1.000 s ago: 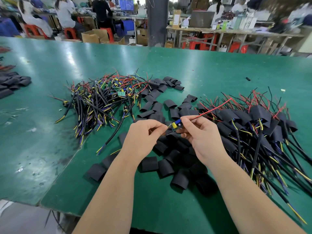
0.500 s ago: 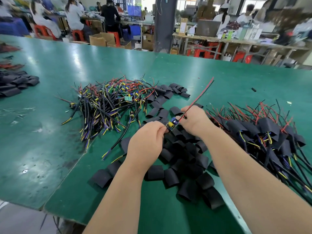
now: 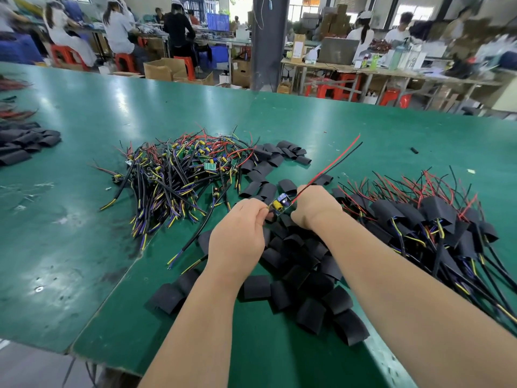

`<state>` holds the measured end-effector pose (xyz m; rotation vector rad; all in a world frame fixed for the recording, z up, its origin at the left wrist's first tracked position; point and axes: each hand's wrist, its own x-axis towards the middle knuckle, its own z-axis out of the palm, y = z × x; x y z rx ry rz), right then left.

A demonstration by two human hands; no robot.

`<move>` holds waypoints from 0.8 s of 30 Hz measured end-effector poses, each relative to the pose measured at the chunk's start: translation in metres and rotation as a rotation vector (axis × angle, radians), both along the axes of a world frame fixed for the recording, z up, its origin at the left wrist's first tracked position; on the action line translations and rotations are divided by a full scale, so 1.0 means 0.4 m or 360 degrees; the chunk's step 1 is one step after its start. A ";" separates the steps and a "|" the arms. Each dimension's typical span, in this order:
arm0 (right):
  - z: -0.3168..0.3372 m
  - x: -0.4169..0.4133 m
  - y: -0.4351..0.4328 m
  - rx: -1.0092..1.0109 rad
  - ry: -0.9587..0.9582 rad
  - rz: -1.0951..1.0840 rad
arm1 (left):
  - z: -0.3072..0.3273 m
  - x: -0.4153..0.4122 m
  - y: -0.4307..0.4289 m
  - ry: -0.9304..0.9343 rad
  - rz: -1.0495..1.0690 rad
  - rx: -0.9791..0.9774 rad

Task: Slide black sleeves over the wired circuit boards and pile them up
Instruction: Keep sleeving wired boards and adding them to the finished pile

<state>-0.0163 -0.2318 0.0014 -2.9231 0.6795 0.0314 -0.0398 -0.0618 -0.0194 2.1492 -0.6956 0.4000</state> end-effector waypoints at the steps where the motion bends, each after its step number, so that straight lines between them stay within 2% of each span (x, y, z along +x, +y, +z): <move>1: 0.004 0.000 -0.004 -0.0004 0.0042 0.0042 | 0.001 -0.001 0.000 0.0003 0.0006 0.0007; 5: 0.008 0.008 -0.013 0.0019 0.0105 0.0128 | 0.003 -0.007 0.002 -0.0024 0.0029 0.0015; 9: 0.014 0.001 -0.024 0.0390 0.0038 -0.0036 | 0.002 -0.006 0.000 -0.0004 0.0053 0.0054; 12: 0.008 0.002 -0.029 0.0240 0.0028 0.0024 | 0.000 -0.007 0.000 -0.0006 0.0051 0.0075; 14: 0.002 -0.002 -0.029 0.0172 -0.0096 0.0031 | -0.003 -0.006 0.002 -0.0006 0.0060 0.0093; 19: 0.004 -0.048 -0.042 0.0396 -0.0650 -0.0099 | -0.007 0.002 0.002 0.0008 0.0062 0.0068; 21: 0.008 -0.084 -0.045 0.0612 -0.0910 -0.0170 | -0.009 0.002 0.000 0.0005 0.0062 0.0047; 22: 0.008 -0.106 -0.048 0.0873 -0.1022 -0.0218 | -0.009 0.002 -0.001 0.0012 0.0066 0.0047; 24: 0.014 -0.162 -0.053 0.1627 -0.1183 -0.0275 | -0.008 0.004 -0.003 0.0050 0.0076 0.0062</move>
